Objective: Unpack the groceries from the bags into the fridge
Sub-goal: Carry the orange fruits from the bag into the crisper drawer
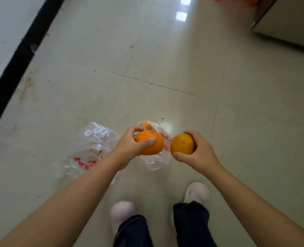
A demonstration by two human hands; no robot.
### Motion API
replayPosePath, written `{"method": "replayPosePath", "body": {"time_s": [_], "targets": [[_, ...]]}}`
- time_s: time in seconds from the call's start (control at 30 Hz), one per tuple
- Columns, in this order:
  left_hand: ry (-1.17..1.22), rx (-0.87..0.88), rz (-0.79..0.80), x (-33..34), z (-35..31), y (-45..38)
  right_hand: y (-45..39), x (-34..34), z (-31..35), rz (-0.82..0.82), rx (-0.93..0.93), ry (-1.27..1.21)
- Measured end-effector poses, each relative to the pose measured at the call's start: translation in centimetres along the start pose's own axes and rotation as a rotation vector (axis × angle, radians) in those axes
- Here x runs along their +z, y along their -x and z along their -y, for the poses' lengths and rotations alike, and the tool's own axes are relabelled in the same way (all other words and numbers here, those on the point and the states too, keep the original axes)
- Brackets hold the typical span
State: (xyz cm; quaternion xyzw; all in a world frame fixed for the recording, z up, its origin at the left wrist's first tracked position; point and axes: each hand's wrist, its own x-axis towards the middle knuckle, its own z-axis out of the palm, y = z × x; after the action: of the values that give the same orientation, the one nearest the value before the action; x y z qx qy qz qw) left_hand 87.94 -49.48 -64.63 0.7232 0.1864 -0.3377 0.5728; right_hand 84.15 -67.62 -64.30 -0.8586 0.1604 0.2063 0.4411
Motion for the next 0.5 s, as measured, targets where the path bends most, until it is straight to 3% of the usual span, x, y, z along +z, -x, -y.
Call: {"method": "replayPosePath", "body": {"time_s": [0.27,0.37,0.5], "targets": [[-0.039,0.070,0.236,5.4,-21.0,8.9,9.0,-20.7,9.7,-0.255,-0.027,-0.140],[-0.133,0.198,0.262,9.0,-29.4,12.7,12.6,-29.1,11.9,-0.364,-0.069,-0.244],[-0.370,0.514,0.219,15.6,-40.2,17.9,16.1,-39.8,14.0,-0.498,-0.116,-0.435]]}}
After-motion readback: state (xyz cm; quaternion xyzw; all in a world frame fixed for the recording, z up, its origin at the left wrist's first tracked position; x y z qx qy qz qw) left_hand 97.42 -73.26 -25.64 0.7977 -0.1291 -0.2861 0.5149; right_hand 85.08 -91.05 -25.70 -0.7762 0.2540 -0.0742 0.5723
